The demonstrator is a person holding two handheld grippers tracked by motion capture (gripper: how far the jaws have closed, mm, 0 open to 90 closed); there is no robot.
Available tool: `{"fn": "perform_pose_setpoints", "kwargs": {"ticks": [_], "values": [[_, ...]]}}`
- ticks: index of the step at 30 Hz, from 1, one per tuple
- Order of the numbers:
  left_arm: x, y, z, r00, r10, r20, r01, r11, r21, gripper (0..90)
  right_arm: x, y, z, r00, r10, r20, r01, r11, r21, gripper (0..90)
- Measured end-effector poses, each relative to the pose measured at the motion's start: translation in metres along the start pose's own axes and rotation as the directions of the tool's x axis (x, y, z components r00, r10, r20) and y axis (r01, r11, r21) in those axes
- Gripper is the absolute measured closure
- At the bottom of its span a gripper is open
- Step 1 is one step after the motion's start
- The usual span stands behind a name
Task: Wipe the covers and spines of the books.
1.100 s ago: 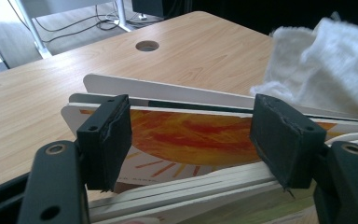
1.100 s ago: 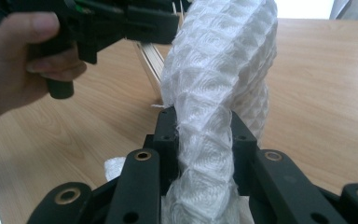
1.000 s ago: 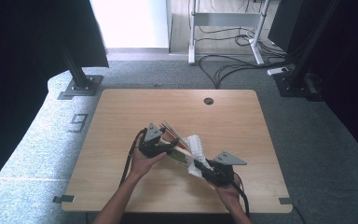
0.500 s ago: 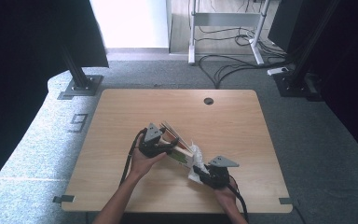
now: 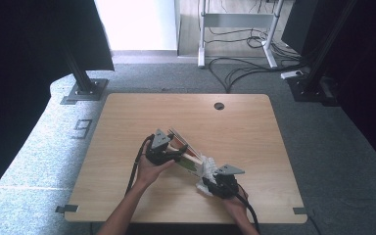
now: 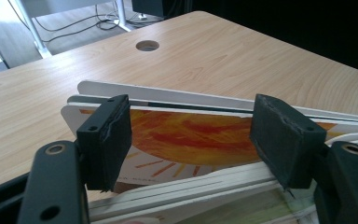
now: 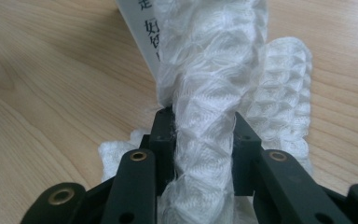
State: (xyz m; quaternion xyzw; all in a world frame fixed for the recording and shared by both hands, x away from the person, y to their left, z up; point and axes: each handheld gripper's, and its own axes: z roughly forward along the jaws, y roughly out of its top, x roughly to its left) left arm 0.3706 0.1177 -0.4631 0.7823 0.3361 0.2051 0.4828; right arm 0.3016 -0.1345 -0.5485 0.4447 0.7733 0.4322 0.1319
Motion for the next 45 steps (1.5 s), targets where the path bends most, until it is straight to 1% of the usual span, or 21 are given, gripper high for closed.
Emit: {"fn": "perform_pose_setpoints", "kwargs": {"ticks": [2, 4, 5, 8, 10, 12, 14, 16, 18, 20, 21, 22, 23, 25, 26, 29, 31, 32, 37, 41, 45], "values": [[0.000, 0.000, 0.000, 1.0000, -0.001, 0.000, 0.001, 1.0000, 0.000, 29.6, -0.003, 0.002, -0.004, 1.0000, 0.005, 0.009, -0.005, 1.000, -0.011, 68.2], [0.000, 0.000, 0.000, 1.0000, 0.000, -0.001, 0.000, 1.0000, 0.000, 29.5, -0.009, 0.005, -0.011, 0.9993, 0.015, 0.034, -0.014, 0.999, -0.038, 68.6], [0.000, 0.000, -0.001, 1.0000, 0.002, -0.001, -0.002, 1.0000, 0.002, 29.5, -0.015, 0.007, -0.016, 0.9981, 0.019, 0.058, -0.016, 0.998, -0.059, 68.6], [0.000, 0.000, -0.001, 1.0000, 0.001, -0.003, -0.001, 1.0000, 0.002, 29.5, -0.031, 0.010, -0.028, 0.9934, 0.048, 0.104, -0.039, 0.995, -0.089, 68.6], [0.000, 0.000, 0.000, 1.0000, 0.002, -0.003, -0.002, 1.0000, 0.002, 29.5, -0.043, 0.011, -0.035, 0.9864, 0.052, 0.156, -0.035, 0.994, -0.108, 68.4], [0.000, 0.000, 0.000, 1.0000, 0.000, -0.002, 0.000, 1.0000, 0.001, 29.5, -0.052, 0.011, -0.039, 0.9757, 0.047, 0.214, -0.023, 0.993, -0.112, 67.8], [0.000, 0.000, 0.000, 1.0000, 0.002, -0.003, -0.002, 1.0000, 0.002, 29.5, -0.061, 0.010, -0.041, 0.9712, 0.056, 0.232, -0.032, 0.994, -0.105, 65.0], [-0.001, 0.000, -0.001, 1.0000, 0.002, -0.004, -0.002, 1.0000, 0.003, 29.5, -0.067, 0.008, -0.039, 0.9608, 0.048, 0.273, -0.023, 0.996, -0.091, 59.4], [0.000, 0.000, -0.001, 1.0000, 0.002, -0.003, -0.002, 1.0000, 0.005, 29.4, -0.071, 0.006, -0.038, 0.9564, 0.045, 0.289, -0.022, 0.996, -0.083, 53.0], [0.000, 0.000, -0.001, 1.0000, 0.002, -0.003, -0.002, 1.0000, 0.005, 29.3, -0.071, 0.007, -0.041, 0.9509, 0.049, 0.306, -0.018, 0.995, -0.103, 44.4], [0.000, 0.000, -0.001, 1.0000, 0.003, -0.003, -0.003, 1.0000, 0.005, 29.3, -0.069, 0.009, -0.044, 0.9479, 0.050, 0.314, -0.012, 0.992, -0.123, 40.8], [0.000, 0.000, -0.001, 1.0000, 0.003, -0.003, -0.003, 1.0000, 0.005, 29.3, -0.068, 0.011, -0.048, 0.9429, 0.047, 0.330, 0.001, 0.990, -0.143, 37.2], [0.000, 0.000, -0.001, 1.0000, 0.003, -0.003, -0.003, 1.0000, 0.005, 29.3, -0.065, 0.014, -0.052, 0.9354, 0.048, 0.350, 0.014, 0.985, -0.172, 35.0], [0.000, 0.000, -0.001, 1.0000, 0.003, -0.003, -0.003, 1.0000, 0.005, 29.3, -0.060, 0.018, -0.062, 0.9275, 0.040, 0.372, 0.051, 0.972, -0.231, 32.8], [0.000, 0.000, -0.001, 1.0000, 0.002, -0.003, -0.002, 1.0000, 0.005, 29.3, -0.057, 0.020, -0.065, 0.9314, 0.033, 0.362, 0.063, 0.966, -0.251, 32.7], [0.000, 0.000, -0.001, 1.0000, 0.003, -0.004, -0.003, 1.0000, 0.005, 29.3, -0.048, 0.022, -0.069, 0.9575, -0.001, 0.288, 0.083, 0.958, -0.274, 32.7], [0.000, 0.000, -0.001, 1.0000, 0.002, -0.004, -0.002, 1.0000, 0.005, 29.2, -0.041, 0.022, -0.068, 0.9720, -0.023, 0.234, 0.089, 0.957, -0.276, 32.4], [0.000, 0.000, -0.001, 1.0000, 0.002, -0.004, -0.002, 1.0000, 0.005, 29.2, -0.037, 0.022, -0.066, 0.9768, -0.034, 0.211, 0.093, 0.957, -0.275, 32.3], [0.000, 0.000, 0.000, 1.0000, 0.000, -0.004, 0.000, 1.0000, 0.004, 29.2, -0.017, 0.022, -0.058, 0.9878, -0.098, 0.120, 0.128, 0.955, -0.266, 32.0], [0.000, 0.000, 0.000, 1.0000, 0.001, -0.004, -0.001, 1.0000, 0.003, 29.2, -0.001, 0.019, -0.057, 0.9874, -0.148, 0.057, 0.158, 0.950, -0.269, 31.6], [0.000, 0.000, 0.000, 1.0000, 0.001, -0.003, -0.001, 1.0000, 0.003, 29.3, 0.012, 0.019, -0.051, 0.9852, -0.171, -0.012, 0.161, 0.948, -0.274, 29.6]]}}
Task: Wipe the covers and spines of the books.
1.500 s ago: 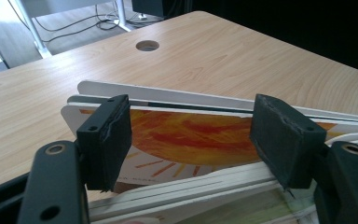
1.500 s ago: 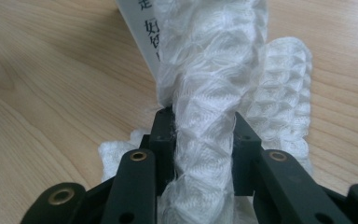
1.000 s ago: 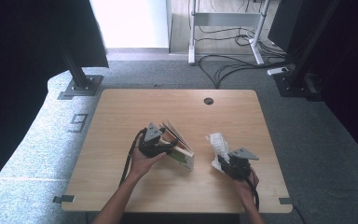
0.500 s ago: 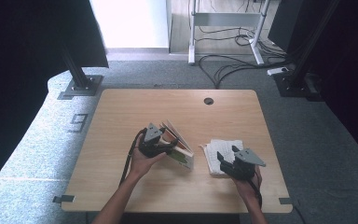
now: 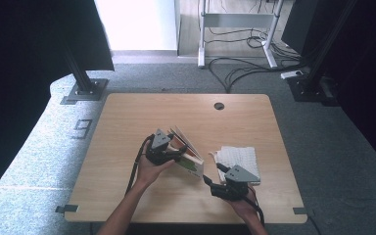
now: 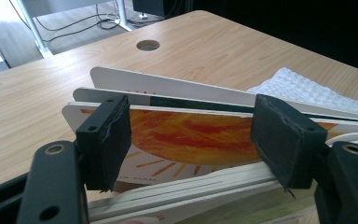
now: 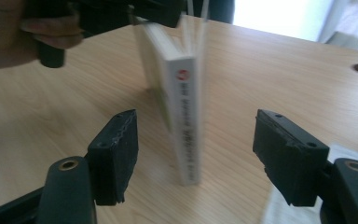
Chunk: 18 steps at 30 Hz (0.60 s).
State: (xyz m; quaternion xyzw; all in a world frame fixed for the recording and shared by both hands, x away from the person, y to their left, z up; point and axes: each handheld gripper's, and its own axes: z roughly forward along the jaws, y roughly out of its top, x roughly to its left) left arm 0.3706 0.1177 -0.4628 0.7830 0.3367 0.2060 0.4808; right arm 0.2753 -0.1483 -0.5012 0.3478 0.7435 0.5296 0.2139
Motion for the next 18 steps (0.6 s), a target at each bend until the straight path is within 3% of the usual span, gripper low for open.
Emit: {"fn": "perform_pose_setpoints", "kwargs": {"ticks": [4, 7, 11, 18], "values": [[0.001, 0.000, 0.001, 0.9999, -0.012, 0.006, 0.012, 0.9999, 0.001, 28.9, 0.008, 0.002, 0.020, 0.9995, -0.029, 0.016, 0.028, 0.999, 0.018, 26.1], [0.001, 0.001, 0.001, 1.0000, -0.005, 0.002, 0.005, 1.0000, 0.002, 29.0, 0.006, 0.004, 0.037, 0.9998, -0.013, 0.016, 0.013, 1.000, 0.020, 26.4], [0.001, 0.001, 0.002, 1.0000, -0.007, 0.003, 0.007, 1.0000, 0.003, 29.0, 0.002, 0.005, 0.052, 0.9995, -0.021, 0.022, 0.021, 1.000, 0.011, 31.8], [-0.001, 0.002, 0.001, 1.0000, 0.003, -0.007, -0.003, 1.0000, 0.007, 29.1, 0.002, 0.006, 0.061, 0.9989, -0.039, 0.024, 0.040, 0.999, -0.011, 43.8]]}}
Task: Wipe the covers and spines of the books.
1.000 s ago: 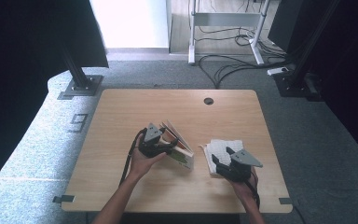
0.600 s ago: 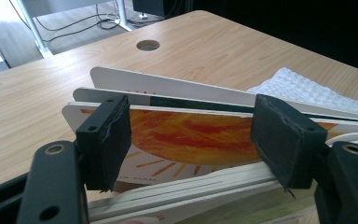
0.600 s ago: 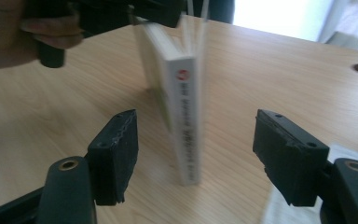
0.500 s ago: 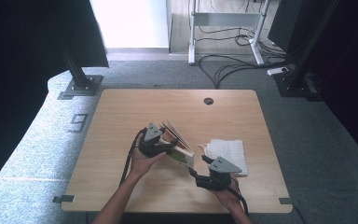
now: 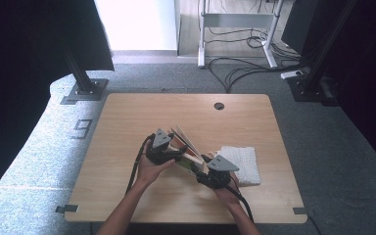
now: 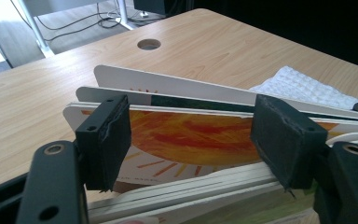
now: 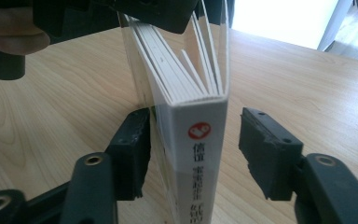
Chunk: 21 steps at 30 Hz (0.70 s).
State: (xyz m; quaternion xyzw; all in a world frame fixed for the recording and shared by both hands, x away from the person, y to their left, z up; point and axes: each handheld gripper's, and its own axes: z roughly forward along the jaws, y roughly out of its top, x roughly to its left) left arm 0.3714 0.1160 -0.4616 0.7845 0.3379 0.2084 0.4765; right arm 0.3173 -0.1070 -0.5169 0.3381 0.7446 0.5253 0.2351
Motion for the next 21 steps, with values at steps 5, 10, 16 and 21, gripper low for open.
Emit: {"fn": "perform_pose_setpoints", "kwargs": {"ticks": [5, 10, 16, 21], "values": [[0.000, 0.000, 0.000, 1.0000, 0.000, -0.002, 0.000, 1.0000, 0.000, 29.2, 0.002, 0.000, 0.006, 0.9998, -0.006, -0.018, 0.007, 1.000, 0.007, 51.4], [0.000, 0.002, -0.008, 0.9999, 0.013, -0.005, -0.013, 0.9999, -0.009, 28.4, 0.004, -0.001, 0.010, 0.9999, -0.004, -0.014, 0.005, 1.000, 0.018, 60.7], [0.005, -0.003, -0.031, 0.9995, 0.028, -0.014, -0.028, 0.9987, -0.043, 27.2, 0.001, -0.001, 0.009, 0.9999, 0.006, -0.014, -0.006, 1.000, 0.015, 71.9], [0.017, -0.021, -0.051, 0.9998, -0.001, -0.019, 0.000, 0.9977, -0.067, 26.6, -0.001, -0.001, 0.008, 0.9997, 0.018, -0.014, -0.018, 1.000, 0.015, 72.5]]}}
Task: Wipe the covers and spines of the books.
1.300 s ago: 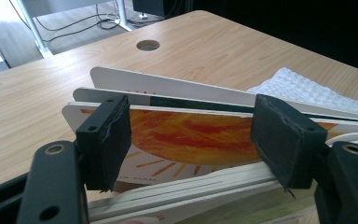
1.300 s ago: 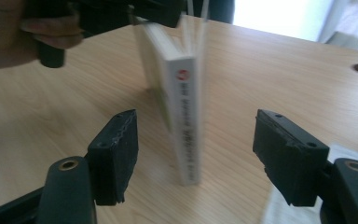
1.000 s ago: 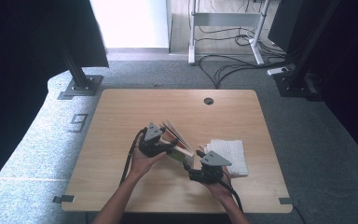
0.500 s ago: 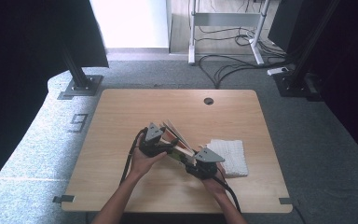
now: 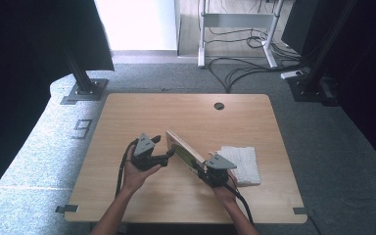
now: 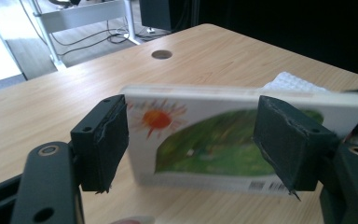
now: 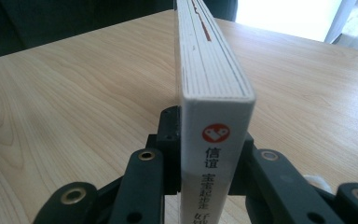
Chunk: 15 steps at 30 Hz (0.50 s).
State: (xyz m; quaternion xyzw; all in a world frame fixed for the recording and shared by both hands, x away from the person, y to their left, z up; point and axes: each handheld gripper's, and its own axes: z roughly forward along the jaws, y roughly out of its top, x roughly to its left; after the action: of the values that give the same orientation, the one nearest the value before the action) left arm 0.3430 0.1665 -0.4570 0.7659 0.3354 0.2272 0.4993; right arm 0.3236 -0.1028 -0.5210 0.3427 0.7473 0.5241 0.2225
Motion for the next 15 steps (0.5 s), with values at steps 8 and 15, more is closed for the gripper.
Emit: {"fn": "perform_pose_setpoints", "kwargs": {"ticks": [8, 15], "values": [[0.020, -0.035, -0.003, 0.9983, -0.059, 0.000, 0.058, 0.9965, 0.061, 25.1, -0.001, -0.001, -0.002, 1.0000, 0.000, -0.007, 0.000, 1.000, 0.001, 72.8], [0.024, -0.050, 0.009, 0.9984, -0.057, -0.004, 0.057, 0.9905, 0.125, 25.3, -0.005, -0.003, -0.008, 0.9996, 0.016, -0.025, -0.016, 1.000, 0.000, 73.0]]}}
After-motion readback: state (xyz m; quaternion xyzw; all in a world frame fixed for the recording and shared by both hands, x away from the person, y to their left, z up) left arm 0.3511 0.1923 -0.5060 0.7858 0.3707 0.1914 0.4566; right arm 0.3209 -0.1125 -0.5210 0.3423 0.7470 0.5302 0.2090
